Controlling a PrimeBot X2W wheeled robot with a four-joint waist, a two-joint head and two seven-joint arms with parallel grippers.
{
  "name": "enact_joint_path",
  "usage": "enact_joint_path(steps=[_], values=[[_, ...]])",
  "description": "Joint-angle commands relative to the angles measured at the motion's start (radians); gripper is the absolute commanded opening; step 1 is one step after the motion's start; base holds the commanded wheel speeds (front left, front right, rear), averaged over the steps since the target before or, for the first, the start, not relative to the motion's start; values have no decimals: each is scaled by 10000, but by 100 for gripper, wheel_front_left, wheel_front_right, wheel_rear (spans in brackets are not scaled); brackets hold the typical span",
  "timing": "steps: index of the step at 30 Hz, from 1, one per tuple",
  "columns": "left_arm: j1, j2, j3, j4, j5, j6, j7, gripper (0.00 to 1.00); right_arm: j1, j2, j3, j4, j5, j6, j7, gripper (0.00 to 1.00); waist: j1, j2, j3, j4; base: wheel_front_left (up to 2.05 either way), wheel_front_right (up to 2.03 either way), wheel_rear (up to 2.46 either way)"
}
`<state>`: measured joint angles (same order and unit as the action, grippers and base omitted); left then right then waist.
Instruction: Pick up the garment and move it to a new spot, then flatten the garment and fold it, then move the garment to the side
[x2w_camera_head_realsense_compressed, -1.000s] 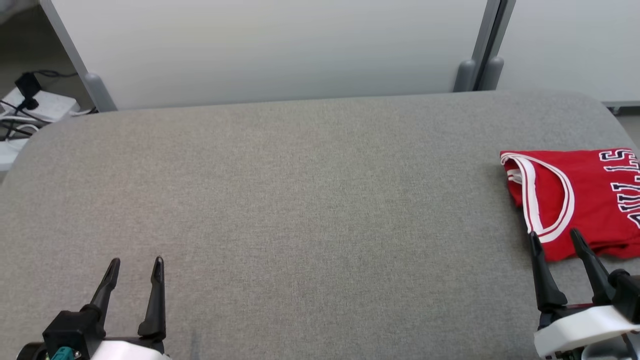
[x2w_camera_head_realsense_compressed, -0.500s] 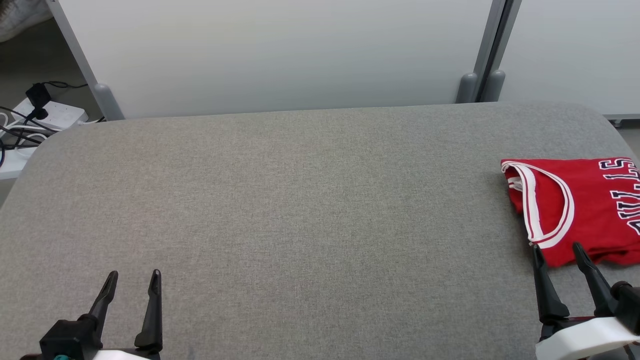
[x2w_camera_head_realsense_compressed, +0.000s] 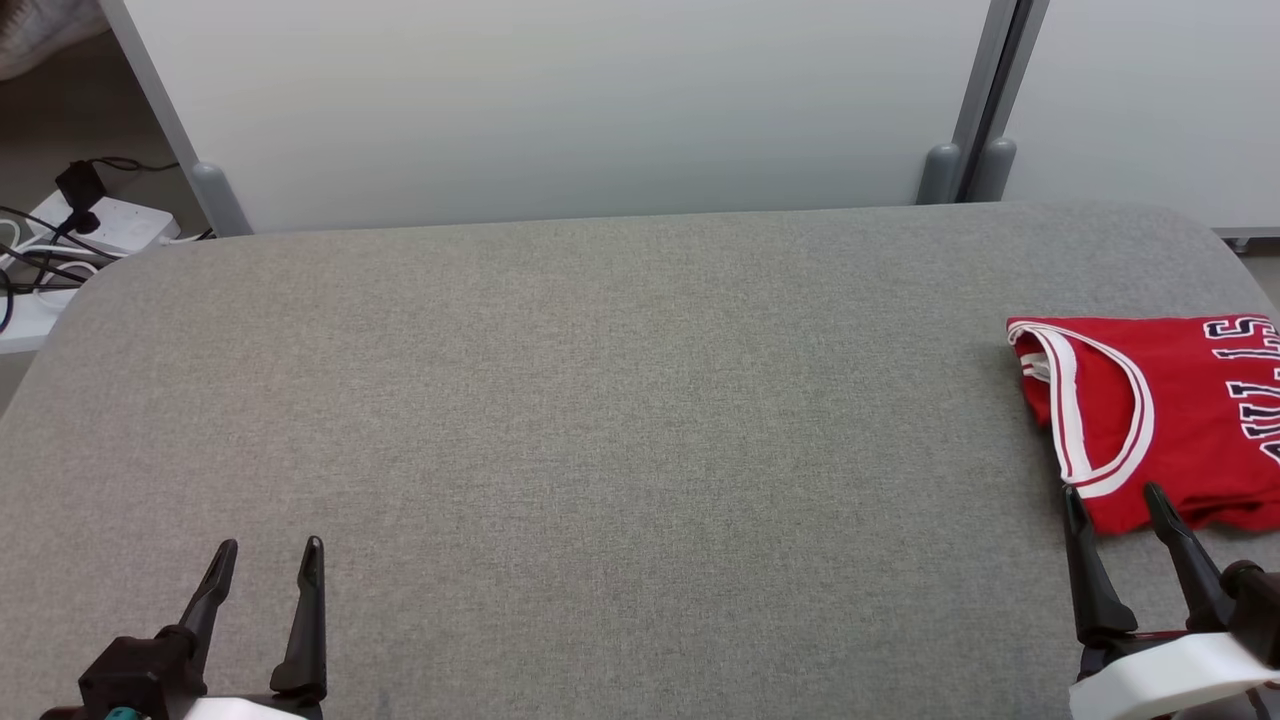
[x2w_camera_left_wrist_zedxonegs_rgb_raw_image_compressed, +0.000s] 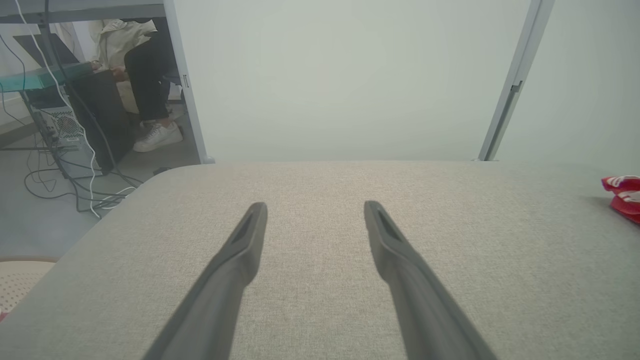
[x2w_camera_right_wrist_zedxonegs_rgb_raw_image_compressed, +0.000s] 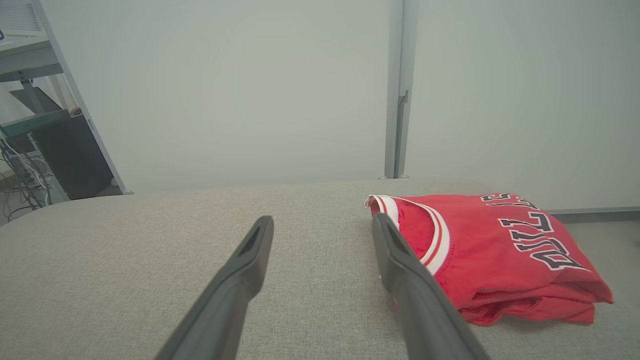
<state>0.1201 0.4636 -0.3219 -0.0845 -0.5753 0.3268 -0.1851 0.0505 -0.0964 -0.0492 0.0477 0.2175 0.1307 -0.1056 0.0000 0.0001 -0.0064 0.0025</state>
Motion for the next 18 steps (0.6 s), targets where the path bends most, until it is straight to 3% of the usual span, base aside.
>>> enact_joint_path(steps=[1, 16, 17, 18], values=[[-387, 291, 401, -253, -96, 84, -30, 100, -192, -114, 213, -319, -66, 0, 17, 100, 0, -1, 8, 2, 0, 0, 0], [-343, 300, 341, -274, -145, 181, 52, 100, -208, -114, 217, -436, -55, 0, 147, 100, 0, -1, -15, 47, 0, 0, 0], [1, 11, -53, -26, -127, 99, 81, 0, 0, 14, 0, -88, 3, 0, 147, 0, 0, -1, -15, 48, 0, 0, 0], [2, -71, -85, 70, -133, 95, 91, 0, 10, 33, 6, 16, 10, 0, 146, 0, 0, -1, -16, 49, 0, 0, 0]])
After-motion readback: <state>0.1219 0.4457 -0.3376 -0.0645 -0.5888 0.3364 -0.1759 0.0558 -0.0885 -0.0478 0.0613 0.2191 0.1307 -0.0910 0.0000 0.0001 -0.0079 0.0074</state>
